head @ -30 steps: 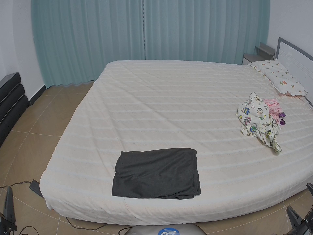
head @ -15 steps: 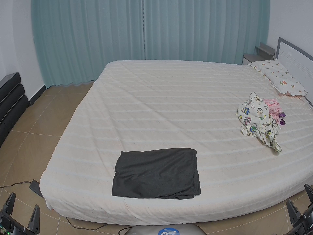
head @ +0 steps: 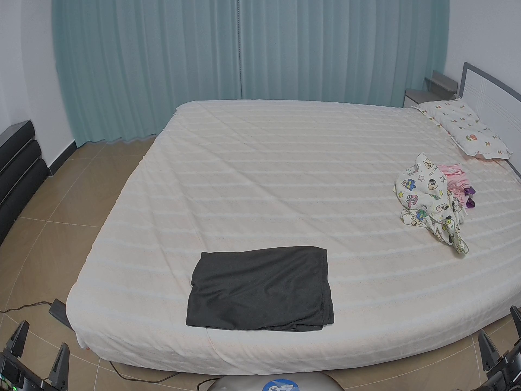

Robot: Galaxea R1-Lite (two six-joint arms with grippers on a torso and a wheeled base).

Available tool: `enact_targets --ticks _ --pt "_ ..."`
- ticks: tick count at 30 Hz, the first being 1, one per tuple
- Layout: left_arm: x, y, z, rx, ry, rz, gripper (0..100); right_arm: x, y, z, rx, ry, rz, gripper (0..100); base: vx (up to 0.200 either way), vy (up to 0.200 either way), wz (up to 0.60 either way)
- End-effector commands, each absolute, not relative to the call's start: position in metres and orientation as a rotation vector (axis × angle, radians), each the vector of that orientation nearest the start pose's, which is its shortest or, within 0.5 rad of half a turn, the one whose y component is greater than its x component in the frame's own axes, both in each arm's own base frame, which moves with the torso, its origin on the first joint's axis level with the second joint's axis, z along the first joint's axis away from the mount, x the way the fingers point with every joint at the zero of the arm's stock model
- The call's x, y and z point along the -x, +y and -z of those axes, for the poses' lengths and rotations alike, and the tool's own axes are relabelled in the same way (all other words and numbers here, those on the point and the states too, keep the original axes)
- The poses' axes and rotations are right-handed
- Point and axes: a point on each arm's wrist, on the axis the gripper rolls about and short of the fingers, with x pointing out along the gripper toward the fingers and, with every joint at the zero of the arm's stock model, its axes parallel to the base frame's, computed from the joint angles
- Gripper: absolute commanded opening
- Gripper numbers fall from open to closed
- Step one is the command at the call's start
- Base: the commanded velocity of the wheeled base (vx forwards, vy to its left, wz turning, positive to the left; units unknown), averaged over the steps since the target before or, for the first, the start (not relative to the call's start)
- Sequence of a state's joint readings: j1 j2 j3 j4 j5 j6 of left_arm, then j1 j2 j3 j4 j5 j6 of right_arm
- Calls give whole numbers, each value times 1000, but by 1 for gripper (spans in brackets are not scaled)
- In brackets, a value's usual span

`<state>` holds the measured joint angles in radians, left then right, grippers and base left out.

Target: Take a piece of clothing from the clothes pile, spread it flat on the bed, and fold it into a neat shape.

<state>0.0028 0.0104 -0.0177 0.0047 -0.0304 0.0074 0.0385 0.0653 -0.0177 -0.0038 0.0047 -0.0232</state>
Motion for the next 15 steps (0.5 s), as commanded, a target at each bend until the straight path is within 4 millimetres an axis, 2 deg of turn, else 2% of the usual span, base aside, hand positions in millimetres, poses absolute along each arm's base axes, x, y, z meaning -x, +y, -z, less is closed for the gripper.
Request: enact_targets --ticks 1,15 --pt "22 -1 -76 -7 12 29 100 19 0 -77 26 42 -36 100 0 0 0" --pt "22 -1 -76 -12 15 29 100 23 0 -76 6 -5 0 100 0 0 0"
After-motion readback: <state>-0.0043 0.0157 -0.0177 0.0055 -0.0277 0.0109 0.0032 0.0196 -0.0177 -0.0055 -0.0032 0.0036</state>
